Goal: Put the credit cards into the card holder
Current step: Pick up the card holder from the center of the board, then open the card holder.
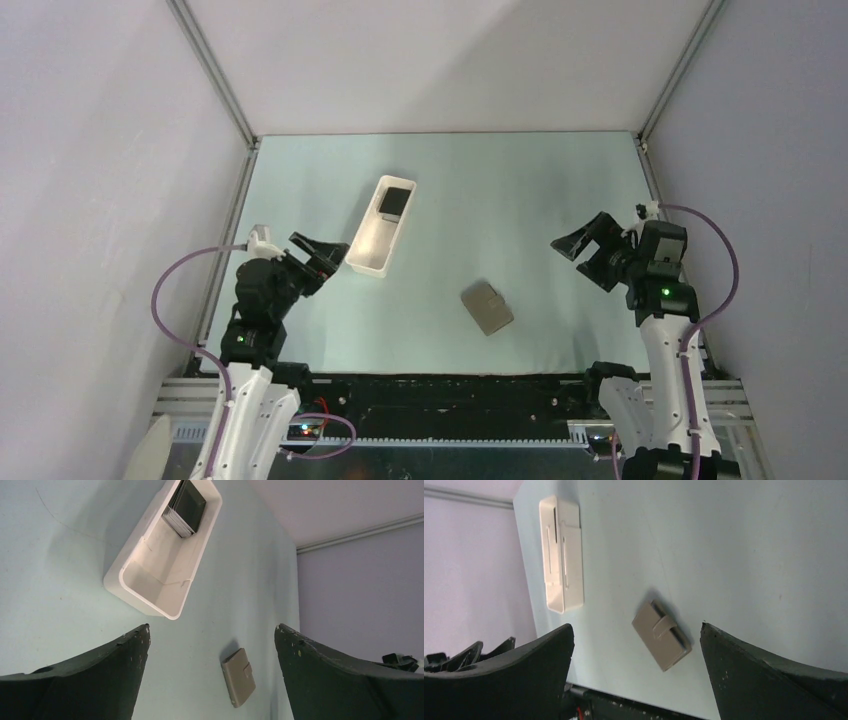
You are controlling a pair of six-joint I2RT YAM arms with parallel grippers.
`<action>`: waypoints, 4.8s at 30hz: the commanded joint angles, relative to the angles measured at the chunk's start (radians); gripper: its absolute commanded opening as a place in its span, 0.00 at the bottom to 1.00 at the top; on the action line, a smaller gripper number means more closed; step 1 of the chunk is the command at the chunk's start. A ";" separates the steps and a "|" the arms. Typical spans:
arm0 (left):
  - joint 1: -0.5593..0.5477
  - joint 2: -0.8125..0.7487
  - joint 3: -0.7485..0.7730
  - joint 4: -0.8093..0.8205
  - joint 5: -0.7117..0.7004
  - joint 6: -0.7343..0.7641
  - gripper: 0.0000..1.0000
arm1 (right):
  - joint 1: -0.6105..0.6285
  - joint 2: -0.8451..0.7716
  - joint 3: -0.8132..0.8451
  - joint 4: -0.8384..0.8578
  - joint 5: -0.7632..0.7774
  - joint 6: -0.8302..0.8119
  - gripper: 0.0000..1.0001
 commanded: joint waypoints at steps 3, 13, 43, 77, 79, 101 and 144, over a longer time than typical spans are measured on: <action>0.011 0.045 0.019 -0.012 0.076 -0.063 0.98 | 0.019 0.039 0.014 -0.077 -0.091 -0.012 1.00; -0.194 0.329 0.129 0.049 0.205 -0.048 0.98 | 0.304 0.226 0.014 -0.041 -0.015 0.042 1.00; -0.813 1.372 0.408 0.444 0.026 -0.466 0.70 | 0.458 0.852 0.142 0.040 -0.068 0.076 0.81; -0.744 0.557 0.292 0.540 0.068 -0.060 0.00 | 0.378 0.229 0.113 0.303 -0.566 0.148 0.99; -0.744 0.518 0.305 0.540 0.084 -0.054 0.00 | 0.423 0.232 0.113 0.379 -0.585 0.199 0.99; -0.716 0.365 0.309 0.402 0.014 -0.036 0.83 | 0.675 0.229 0.326 0.204 -0.278 -0.016 0.00; -0.547 0.423 0.688 0.103 0.299 -0.172 0.96 | 1.697 0.180 -0.149 1.835 1.278 -2.619 0.00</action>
